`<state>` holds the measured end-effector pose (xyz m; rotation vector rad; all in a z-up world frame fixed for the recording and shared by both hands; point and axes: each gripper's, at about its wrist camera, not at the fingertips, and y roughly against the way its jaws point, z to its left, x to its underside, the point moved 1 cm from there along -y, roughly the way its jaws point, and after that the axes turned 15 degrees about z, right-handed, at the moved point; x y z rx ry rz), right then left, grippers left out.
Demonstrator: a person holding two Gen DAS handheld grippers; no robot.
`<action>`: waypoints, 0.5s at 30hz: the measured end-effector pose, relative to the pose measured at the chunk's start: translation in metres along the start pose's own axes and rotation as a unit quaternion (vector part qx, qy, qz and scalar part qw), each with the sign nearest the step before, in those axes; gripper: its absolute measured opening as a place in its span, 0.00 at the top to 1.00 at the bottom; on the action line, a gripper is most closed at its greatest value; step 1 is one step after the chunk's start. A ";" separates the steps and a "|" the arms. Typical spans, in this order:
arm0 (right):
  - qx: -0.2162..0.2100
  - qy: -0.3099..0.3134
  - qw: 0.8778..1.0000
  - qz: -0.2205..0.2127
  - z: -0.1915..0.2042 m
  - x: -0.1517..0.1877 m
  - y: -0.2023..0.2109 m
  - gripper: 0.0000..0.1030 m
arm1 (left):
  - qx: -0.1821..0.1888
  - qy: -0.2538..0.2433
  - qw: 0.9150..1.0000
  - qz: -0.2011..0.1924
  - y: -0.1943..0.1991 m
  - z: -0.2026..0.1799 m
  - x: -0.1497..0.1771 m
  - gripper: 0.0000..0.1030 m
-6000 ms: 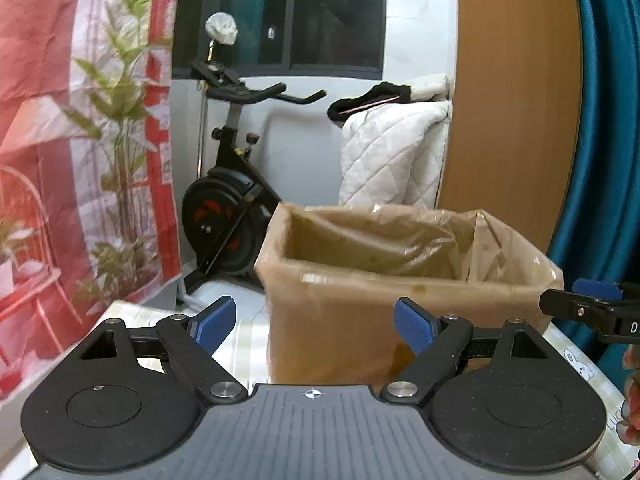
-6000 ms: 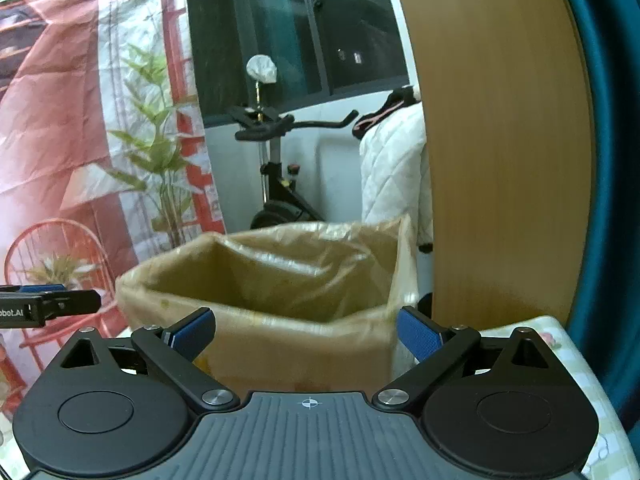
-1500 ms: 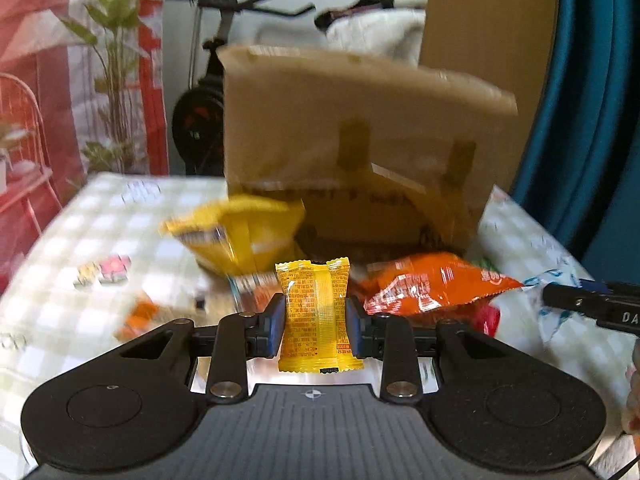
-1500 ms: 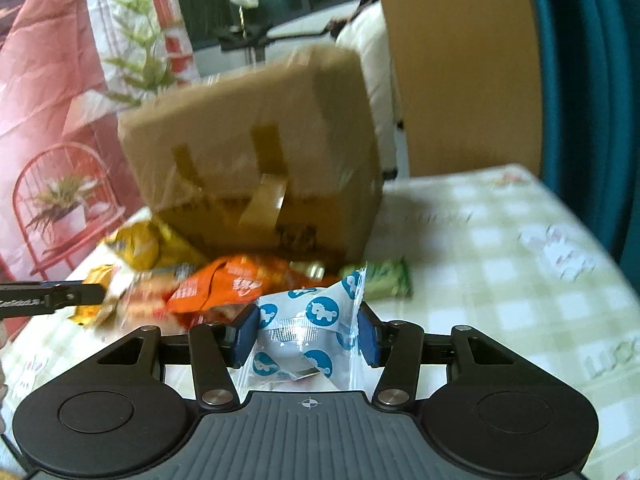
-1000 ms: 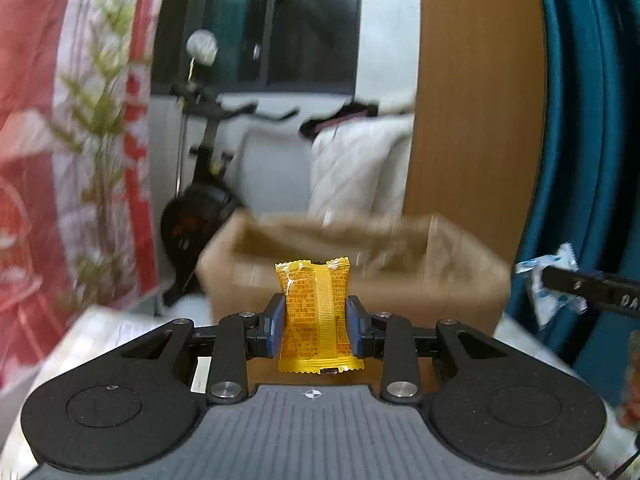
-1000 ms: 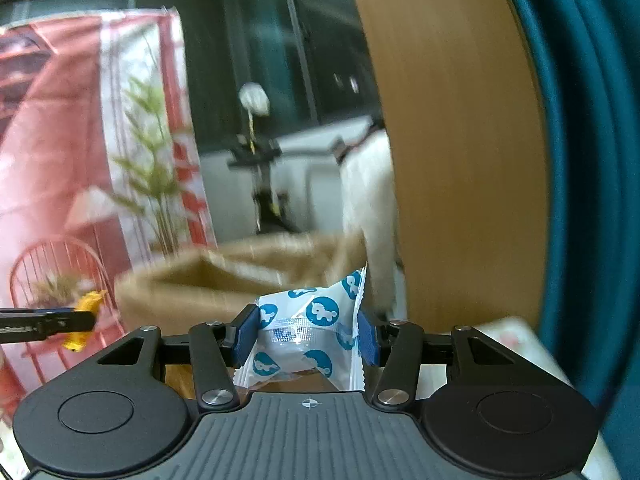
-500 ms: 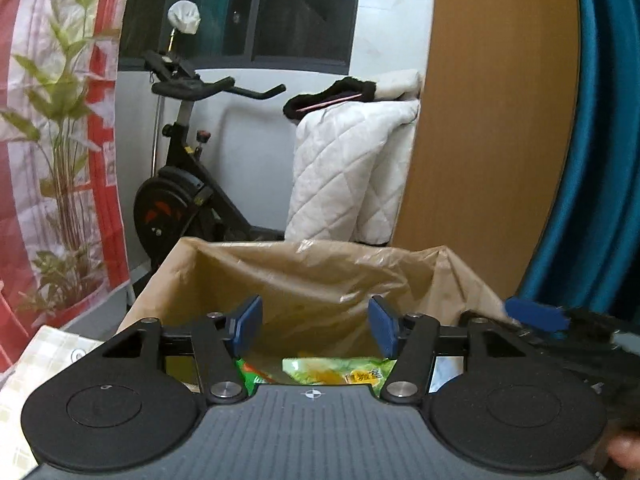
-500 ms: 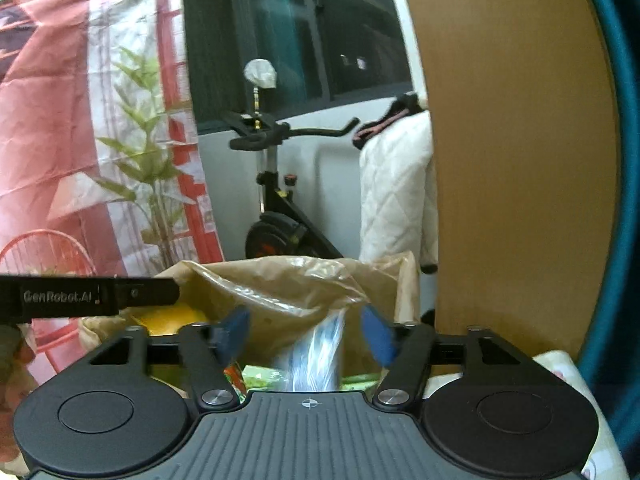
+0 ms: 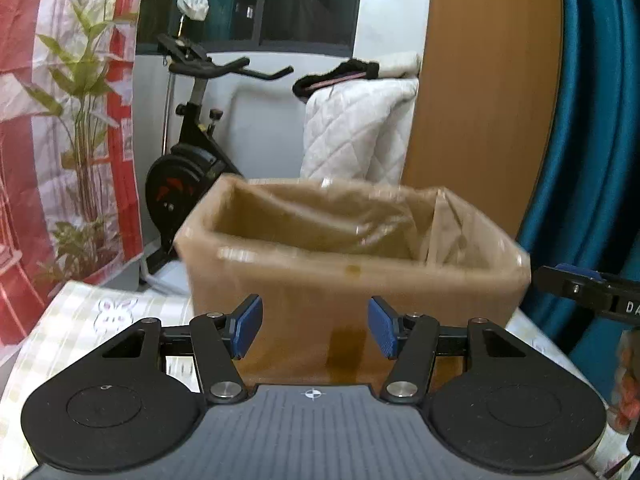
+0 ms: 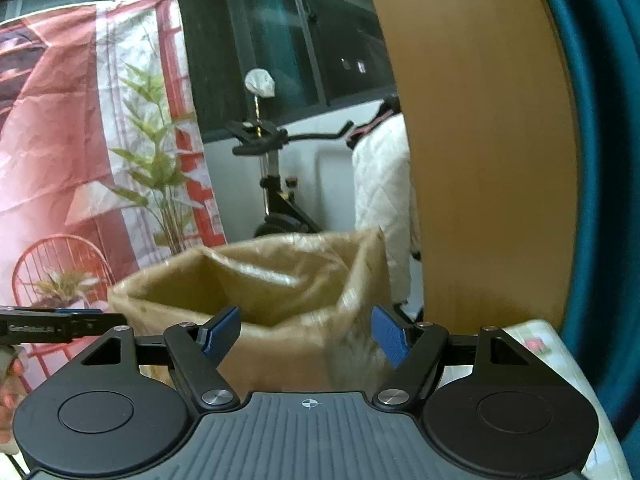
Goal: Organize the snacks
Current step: 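Lower both tools back to the snack pile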
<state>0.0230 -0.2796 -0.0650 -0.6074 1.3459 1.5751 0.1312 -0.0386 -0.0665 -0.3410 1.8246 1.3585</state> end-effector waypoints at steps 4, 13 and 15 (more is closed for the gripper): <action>-0.001 -0.028 0.999 0.023 -0.007 0.027 0.000 0.33 | -0.003 0.006 1.000 0.025 -0.003 0.005 0.020 0.41; -0.009 -0.060 0.993 0.105 0.011 0.085 -0.031 0.22 | -0.020 0.024 0.998 0.062 -0.008 0.025 0.051 0.41; -0.008 -0.064 0.991 0.118 0.020 0.093 -0.040 0.14 | -0.022 0.032 0.997 0.066 -0.008 0.030 0.054 0.41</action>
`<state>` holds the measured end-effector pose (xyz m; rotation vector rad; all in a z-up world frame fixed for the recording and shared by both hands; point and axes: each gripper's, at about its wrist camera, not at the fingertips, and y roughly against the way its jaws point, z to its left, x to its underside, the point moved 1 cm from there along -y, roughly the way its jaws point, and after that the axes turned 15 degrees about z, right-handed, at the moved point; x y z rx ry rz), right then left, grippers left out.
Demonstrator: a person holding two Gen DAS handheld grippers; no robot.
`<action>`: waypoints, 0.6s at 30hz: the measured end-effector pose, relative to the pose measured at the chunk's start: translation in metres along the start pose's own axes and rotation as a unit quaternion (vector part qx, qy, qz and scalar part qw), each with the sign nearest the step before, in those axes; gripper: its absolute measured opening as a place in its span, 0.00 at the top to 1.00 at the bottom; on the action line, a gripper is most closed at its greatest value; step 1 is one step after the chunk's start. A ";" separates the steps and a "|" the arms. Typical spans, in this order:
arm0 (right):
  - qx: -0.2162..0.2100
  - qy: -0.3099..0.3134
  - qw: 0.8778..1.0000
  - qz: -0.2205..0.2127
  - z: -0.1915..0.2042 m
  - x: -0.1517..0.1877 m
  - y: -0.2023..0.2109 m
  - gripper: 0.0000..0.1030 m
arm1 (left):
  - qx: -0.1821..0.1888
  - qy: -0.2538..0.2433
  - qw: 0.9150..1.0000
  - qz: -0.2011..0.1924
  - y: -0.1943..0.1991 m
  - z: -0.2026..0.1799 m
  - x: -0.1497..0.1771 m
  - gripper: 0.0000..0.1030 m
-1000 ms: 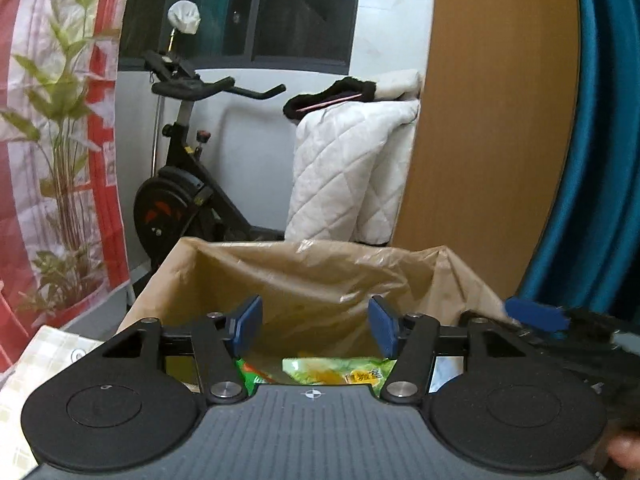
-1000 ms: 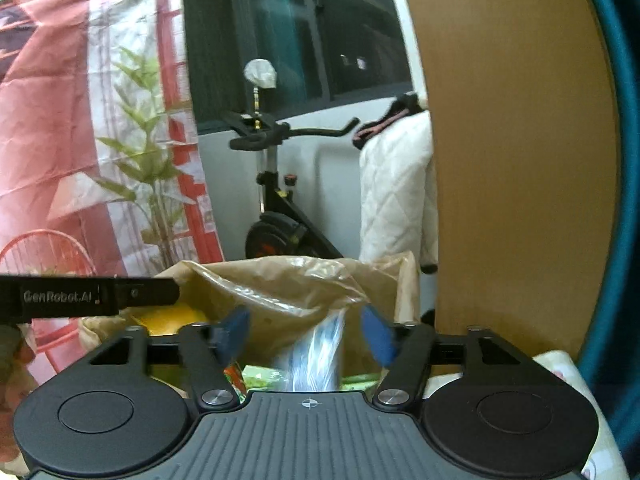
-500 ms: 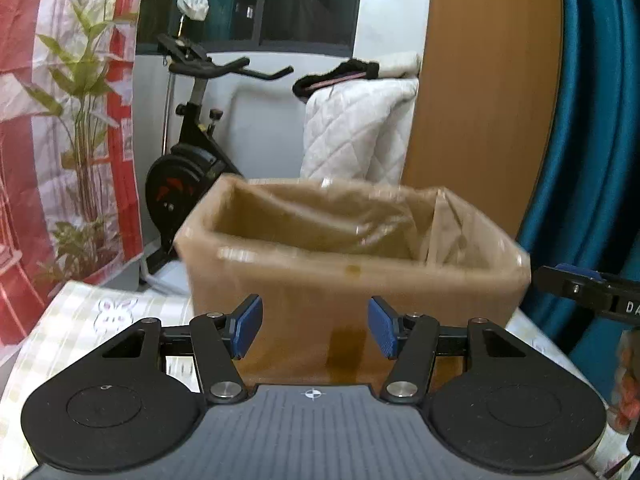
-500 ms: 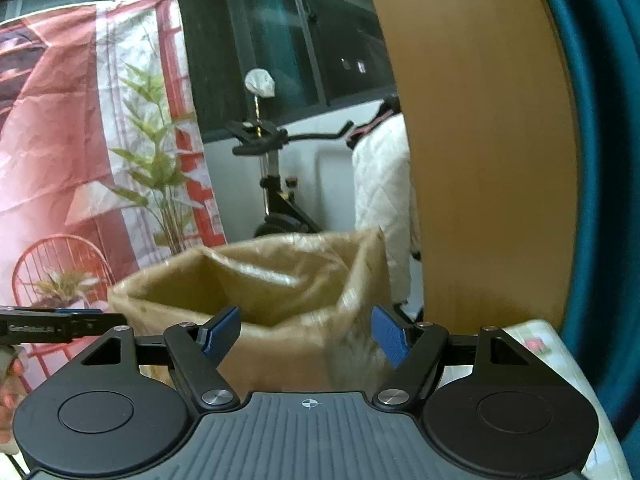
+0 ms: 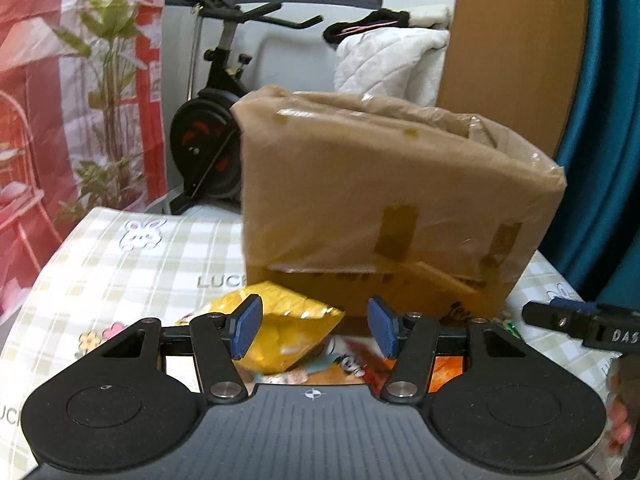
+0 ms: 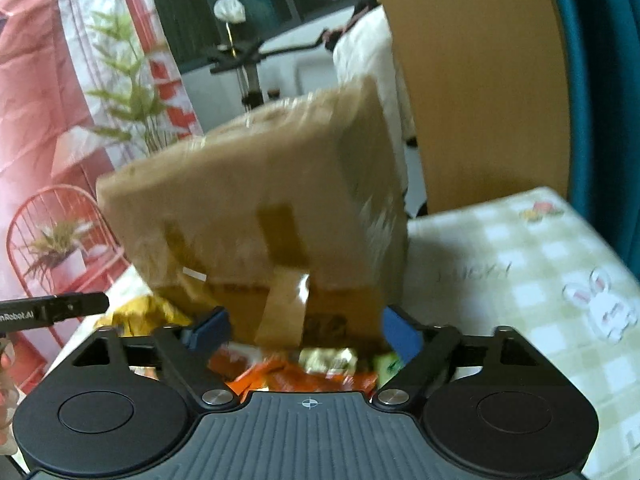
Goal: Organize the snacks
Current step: 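Lower both tools back to the snack pile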
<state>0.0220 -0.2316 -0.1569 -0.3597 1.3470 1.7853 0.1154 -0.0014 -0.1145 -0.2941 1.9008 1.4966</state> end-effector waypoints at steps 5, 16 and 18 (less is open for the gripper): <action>0.003 -0.016 0.999 0.044 0.017 0.001 -0.034 0.14 | -0.006 0.011 1.000 -0.001 0.004 0.009 0.007 0.41; 0.004 -0.075 0.991 0.109 0.014 0.023 -0.072 0.12 | -0.017 0.031 0.999 0.004 0.002 0.023 0.019 0.41; 0.011 -0.067 0.991 0.119 0.015 0.026 -0.075 0.17 | -0.014 0.037 0.999 0.007 0.001 0.026 0.023 0.41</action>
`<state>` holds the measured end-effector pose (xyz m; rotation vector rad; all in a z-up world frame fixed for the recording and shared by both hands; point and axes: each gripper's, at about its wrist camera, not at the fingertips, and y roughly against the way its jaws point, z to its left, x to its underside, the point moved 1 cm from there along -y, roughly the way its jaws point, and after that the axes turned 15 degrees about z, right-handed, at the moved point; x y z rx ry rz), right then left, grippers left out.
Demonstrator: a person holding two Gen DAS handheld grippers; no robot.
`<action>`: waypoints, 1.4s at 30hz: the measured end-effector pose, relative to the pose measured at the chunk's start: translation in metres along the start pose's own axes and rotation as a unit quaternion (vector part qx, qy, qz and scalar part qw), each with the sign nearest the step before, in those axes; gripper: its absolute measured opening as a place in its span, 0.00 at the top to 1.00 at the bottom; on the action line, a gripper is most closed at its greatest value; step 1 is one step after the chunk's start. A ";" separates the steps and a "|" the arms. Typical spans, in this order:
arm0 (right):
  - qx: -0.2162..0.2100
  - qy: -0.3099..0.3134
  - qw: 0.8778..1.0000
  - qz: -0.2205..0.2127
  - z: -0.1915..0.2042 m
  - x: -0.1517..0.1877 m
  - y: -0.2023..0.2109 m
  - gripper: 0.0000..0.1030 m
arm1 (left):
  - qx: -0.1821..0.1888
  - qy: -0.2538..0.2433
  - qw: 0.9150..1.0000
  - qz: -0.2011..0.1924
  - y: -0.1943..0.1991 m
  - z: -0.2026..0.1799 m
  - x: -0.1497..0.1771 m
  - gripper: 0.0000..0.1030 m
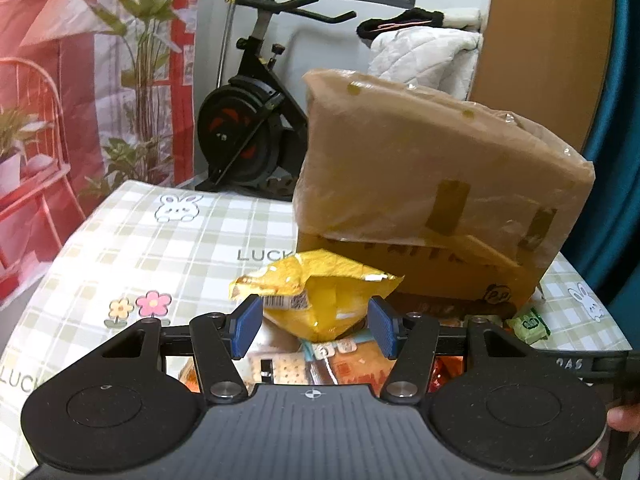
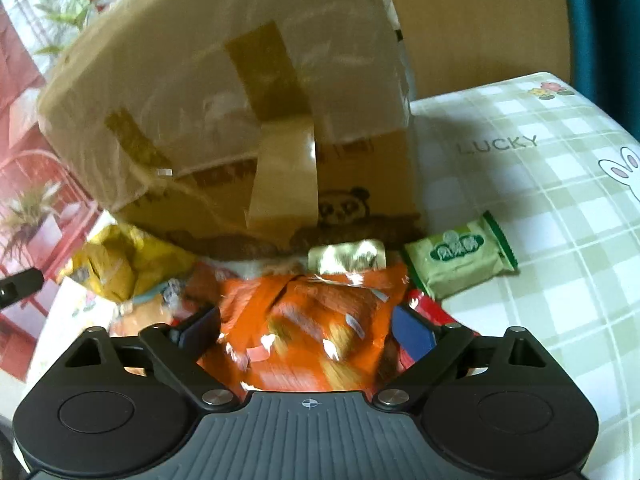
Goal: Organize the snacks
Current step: 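Lower both tools back to the snack pile, then grasp the orange snack bag with right tool while left grasps a small red sachet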
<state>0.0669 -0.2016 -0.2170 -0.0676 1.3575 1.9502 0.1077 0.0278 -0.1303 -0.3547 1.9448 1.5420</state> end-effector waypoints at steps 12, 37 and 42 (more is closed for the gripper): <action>-0.020 0.022 0.999 0.016 0.005 0.011 -0.007 0.15 | -0.003 0.019 1.000 0.013 0.000 0.012 0.014 0.41; -0.062 0.038 0.996 -0.043 -0.016 0.026 0.027 0.47 | 0.035 0.000 0.999 0.041 -0.015 -0.024 0.027 0.43; -0.057 0.040 0.996 -0.060 -0.024 0.024 0.038 0.47 | 0.066 -0.032 0.996 0.044 -0.031 -0.052 0.021 0.61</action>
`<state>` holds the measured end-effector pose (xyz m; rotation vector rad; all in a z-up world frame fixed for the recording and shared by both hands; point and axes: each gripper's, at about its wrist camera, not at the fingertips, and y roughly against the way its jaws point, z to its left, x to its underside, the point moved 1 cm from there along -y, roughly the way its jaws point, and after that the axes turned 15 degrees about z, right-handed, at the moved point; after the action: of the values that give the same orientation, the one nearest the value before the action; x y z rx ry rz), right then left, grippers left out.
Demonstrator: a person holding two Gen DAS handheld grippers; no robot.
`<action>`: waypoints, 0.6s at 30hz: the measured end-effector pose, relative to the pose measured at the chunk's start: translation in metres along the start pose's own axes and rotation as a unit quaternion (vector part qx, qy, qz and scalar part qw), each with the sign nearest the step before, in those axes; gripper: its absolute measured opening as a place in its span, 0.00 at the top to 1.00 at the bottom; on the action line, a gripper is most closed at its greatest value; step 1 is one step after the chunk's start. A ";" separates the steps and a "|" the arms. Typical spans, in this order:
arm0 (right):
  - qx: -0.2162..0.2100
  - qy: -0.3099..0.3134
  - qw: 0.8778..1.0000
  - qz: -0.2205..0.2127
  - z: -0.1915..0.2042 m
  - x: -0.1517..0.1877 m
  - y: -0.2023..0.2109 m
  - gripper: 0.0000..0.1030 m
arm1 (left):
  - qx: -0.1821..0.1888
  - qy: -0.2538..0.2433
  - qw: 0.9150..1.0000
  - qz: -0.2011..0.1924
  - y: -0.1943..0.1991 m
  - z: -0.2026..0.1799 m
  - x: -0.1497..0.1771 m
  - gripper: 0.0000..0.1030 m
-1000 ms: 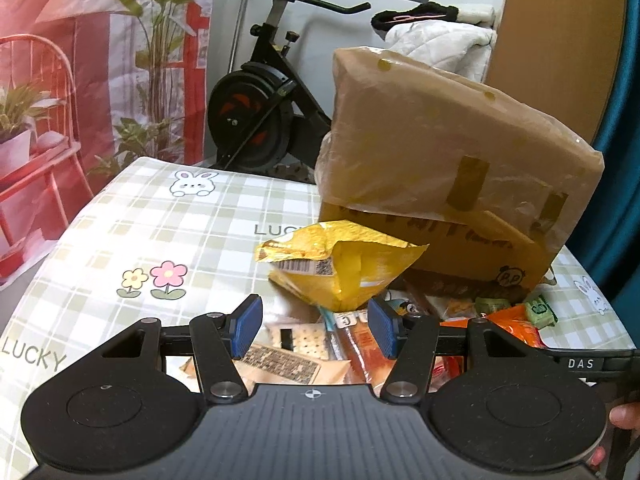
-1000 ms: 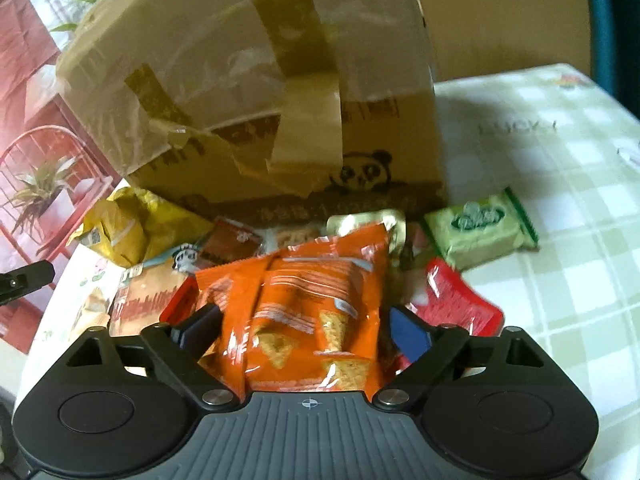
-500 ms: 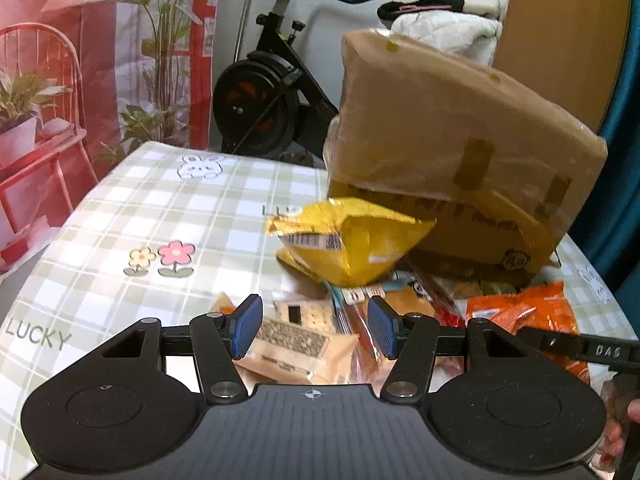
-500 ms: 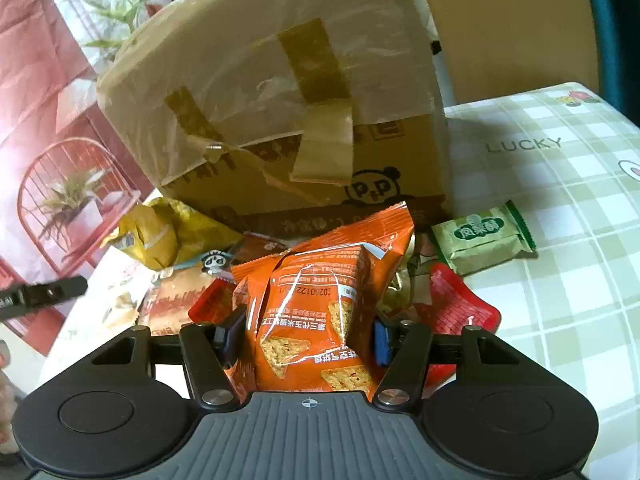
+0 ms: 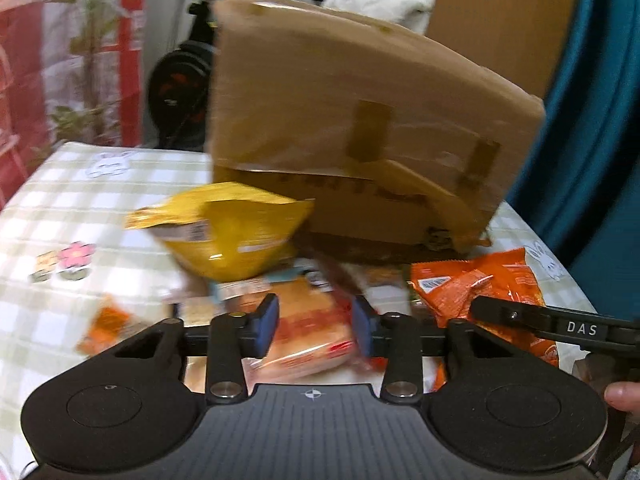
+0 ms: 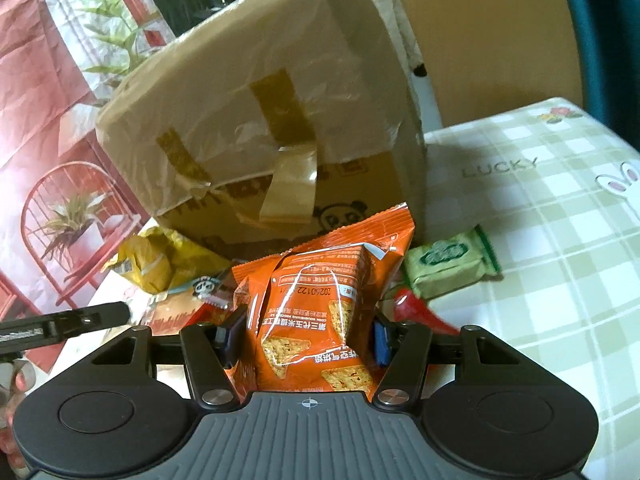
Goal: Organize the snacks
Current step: 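Grasp the orange snack bag with right tool while left grasps a small red sachet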
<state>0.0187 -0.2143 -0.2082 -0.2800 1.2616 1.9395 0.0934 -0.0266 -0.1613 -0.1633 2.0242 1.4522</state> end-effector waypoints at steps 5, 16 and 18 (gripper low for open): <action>0.004 -0.011 1.000 -0.011 -0.014 0.000 0.010 0.47 | 0.006 -0.010 1.000 0.016 -0.031 -0.021 -0.017 0.61; -0.001 -0.044 0.999 -0.019 -0.038 0.006 0.015 0.47 | -0.111 -0.075 0.990 0.048 -0.096 -0.055 -0.044 0.35; -0.003 -0.049 0.999 -0.018 -0.040 0.006 0.014 0.47 | -0.128 -0.084 0.987 0.057 -0.105 -0.059 -0.045 0.35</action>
<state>-0.0042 -0.2482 -0.2220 -0.2083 1.1795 1.9031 0.1509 -0.1311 -0.2098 -0.0306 1.7318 1.7357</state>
